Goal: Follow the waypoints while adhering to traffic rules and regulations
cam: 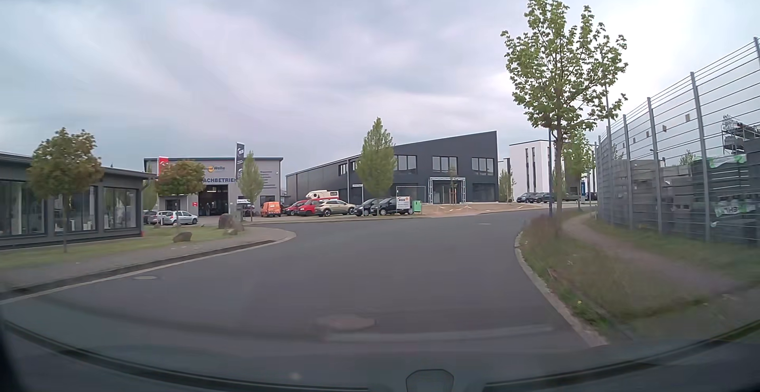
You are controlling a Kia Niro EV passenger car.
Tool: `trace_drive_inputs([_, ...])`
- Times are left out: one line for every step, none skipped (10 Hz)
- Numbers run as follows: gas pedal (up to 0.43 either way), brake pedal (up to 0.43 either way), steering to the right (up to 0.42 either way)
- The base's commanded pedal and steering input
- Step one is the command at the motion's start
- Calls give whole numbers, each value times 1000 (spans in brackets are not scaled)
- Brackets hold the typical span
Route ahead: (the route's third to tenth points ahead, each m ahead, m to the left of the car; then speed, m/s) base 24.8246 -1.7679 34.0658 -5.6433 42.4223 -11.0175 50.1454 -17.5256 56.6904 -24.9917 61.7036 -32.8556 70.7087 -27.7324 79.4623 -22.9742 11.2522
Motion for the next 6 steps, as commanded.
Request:
trace_drive_inputs([110,0,67])
trace_drive_inputs([110,0,68])
trace_drive_inputs([110,0,69])
trace_drive_inputs([110,0,68])
trace_drive_inputs([110,0,68])
trace_drive_inputs([110,0,68])
